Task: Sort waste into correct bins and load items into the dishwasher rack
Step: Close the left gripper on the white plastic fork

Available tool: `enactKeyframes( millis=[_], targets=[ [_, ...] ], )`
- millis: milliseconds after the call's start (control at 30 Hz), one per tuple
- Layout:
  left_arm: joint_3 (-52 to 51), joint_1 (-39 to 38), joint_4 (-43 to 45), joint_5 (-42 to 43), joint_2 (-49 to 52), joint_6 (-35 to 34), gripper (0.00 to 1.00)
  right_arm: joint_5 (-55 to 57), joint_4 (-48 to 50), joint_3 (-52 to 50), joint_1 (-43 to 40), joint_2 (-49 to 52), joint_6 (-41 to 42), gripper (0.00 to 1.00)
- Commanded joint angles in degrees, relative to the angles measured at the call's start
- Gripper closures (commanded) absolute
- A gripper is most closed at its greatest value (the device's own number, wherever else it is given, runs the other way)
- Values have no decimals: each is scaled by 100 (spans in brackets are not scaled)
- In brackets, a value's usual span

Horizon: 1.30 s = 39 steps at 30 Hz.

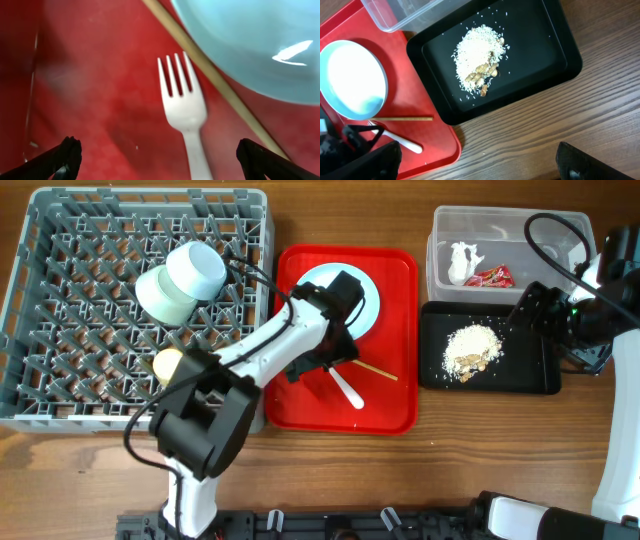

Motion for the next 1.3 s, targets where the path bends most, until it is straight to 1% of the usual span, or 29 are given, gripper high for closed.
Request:
enactKeyframes(
  millis=[0,367,467,633,700,733,767,867,933,1133,1200,1267],
  targets=[
    [-26,37,0,-186,205,-118,0,96,-4,26,-9,-74,-105,0],
    [-26,42,291,-245,568,-118,0,98,-2,26,-9,-74,-105,0],
    [-26,42,439,-249,588,-116,5,96,-4,26,-9,-74,-105,0],
    [-26,48,603,-313,588,-116,9,98,-7,26,-9,-74,-103,0],
    [-26,48,651,-326,588,-116,12,96,-7,26,-9,-74,-105,0],
    [-31,48,686,-400,588,-116,23,96,-7,26,-9,-74,-105,0],
    [-31,48,691,-450,588,-118,25,96,-9,26,-9,-74,-105,0],
    [-31,68,695,-544,588,-118,34,96,-11,26,-9,-74,-105,0],
    [-31,114,695,-544,588,-118,43,96,-11,26,-9,-74,-103,0],
    [-31,229,688,-518,588,-118,50,96,-42,26,-9,-74,-101,0],
    [-31,229,691,-435,588,-118,53,96,-48,26,-9,-74,-101,0],
    [-31,229,693,-225,588,-118,54,96,-48,26,-9,-74,-103,0]
  ],
)
